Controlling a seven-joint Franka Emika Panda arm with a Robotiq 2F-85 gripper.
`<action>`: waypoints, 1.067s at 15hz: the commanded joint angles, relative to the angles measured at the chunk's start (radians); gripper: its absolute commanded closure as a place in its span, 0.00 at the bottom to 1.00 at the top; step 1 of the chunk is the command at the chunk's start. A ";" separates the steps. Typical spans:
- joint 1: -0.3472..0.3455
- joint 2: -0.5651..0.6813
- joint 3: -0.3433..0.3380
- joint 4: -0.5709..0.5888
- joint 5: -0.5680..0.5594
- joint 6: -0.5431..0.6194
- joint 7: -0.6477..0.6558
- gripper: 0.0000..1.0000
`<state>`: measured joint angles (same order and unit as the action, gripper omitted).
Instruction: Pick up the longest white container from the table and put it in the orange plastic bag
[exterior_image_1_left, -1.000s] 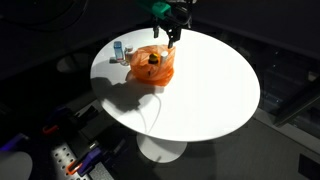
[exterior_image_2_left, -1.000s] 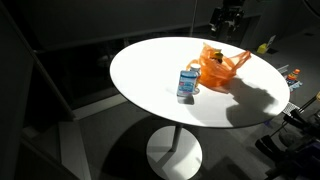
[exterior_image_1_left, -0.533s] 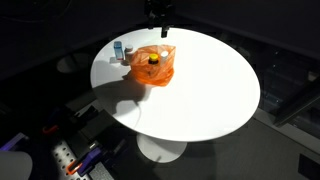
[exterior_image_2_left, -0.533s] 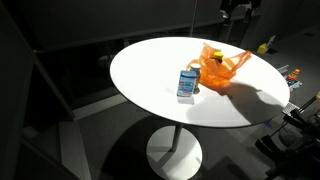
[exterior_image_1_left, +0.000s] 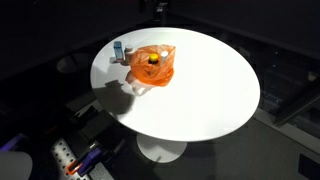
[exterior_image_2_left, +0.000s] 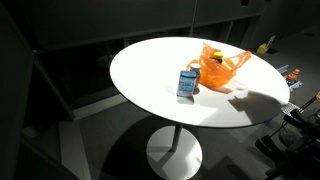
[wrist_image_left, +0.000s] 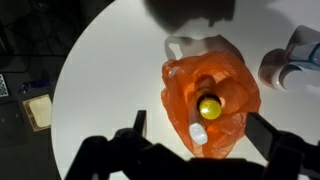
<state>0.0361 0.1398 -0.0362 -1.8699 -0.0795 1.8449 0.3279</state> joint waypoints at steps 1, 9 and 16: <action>0.014 -0.112 0.026 -0.101 -0.048 0.008 0.001 0.00; 0.024 -0.303 0.092 -0.305 -0.083 0.110 0.001 0.00; 0.015 -0.319 0.108 -0.340 -0.065 0.133 -0.003 0.00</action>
<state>0.0620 -0.1795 0.0613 -2.2118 -0.1464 1.9802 0.3271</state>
